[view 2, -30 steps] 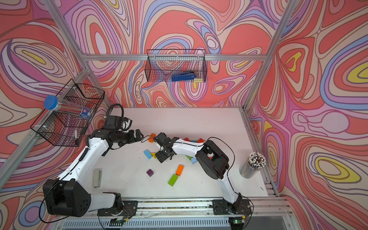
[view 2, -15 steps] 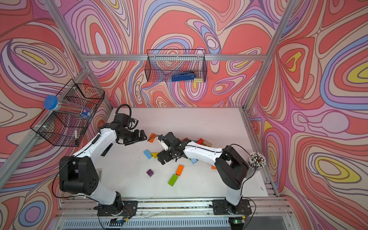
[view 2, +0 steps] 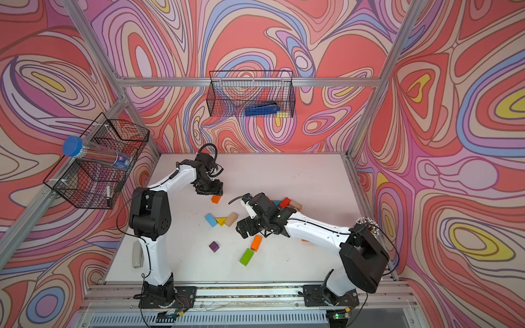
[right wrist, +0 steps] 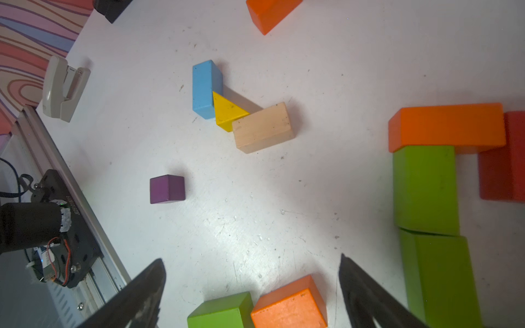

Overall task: Assemble a heart with building blocks
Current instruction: Pick up the building block from the center of the board.

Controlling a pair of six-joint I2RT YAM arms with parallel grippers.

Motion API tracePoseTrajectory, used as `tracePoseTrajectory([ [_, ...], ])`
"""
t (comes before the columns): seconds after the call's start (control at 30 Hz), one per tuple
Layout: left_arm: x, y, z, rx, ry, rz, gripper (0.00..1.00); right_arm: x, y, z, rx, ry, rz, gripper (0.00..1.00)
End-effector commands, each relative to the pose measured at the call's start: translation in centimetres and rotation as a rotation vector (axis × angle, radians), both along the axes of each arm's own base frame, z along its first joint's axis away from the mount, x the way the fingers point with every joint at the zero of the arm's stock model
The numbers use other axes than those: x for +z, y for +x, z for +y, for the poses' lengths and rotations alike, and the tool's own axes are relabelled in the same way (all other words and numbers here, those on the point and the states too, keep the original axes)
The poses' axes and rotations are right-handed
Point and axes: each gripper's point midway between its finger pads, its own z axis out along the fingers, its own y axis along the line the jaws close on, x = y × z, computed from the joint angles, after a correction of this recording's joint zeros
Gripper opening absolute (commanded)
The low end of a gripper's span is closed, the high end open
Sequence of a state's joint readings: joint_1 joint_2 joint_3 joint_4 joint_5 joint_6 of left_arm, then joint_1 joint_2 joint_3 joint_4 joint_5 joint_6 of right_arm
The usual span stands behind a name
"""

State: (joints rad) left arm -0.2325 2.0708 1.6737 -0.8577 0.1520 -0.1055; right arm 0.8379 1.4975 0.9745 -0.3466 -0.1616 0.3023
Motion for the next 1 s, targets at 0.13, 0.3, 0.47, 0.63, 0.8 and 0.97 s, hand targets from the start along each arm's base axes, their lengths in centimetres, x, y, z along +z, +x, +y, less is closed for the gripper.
tracePoseTrajectory([
  [0.13, -2.6, 0.3, 0.7, -0.088, 0.173, 0.048, 0.63, 0.3, 0.1, -1.9, -0.058, -0.016, -0.028, 0.94],
  [0.3, -3.5, 0.7, 1.5, -0.076, 0.239, 0.045, 0.50, 0.4, 0.1, -2.5, -0.071, -0.015, -0.030, 0.93],
  [0.47, -2.6, 0.8, 1.9, -0.068, 0.254, 0.012, 0.29, 0.3, 0.3, -2.5, -0.074, -0.011, -0.029, 0.92],
  [0.63, -0.1, -1.0, 3.5, -0.030, 0.303, -0.032, 0.19, 0.0, 0.3, -2.5, -0.082, -0.011, -0.029, 0.91],
  [0.8, 2.4, -4.9, 6.0, 0.068, 0.362, -0.043, 0.20, -0.2, 0.2, -2.5, -0.080, -0.011, -0.026, 0.90],
  [0.97, 2.7, -10.3, 7.2, 0.179, 0.348, 0.035, 0.20, -0.6, 0.1, -2.4, -0.069, -0.007, -0.015, 0.90],
])
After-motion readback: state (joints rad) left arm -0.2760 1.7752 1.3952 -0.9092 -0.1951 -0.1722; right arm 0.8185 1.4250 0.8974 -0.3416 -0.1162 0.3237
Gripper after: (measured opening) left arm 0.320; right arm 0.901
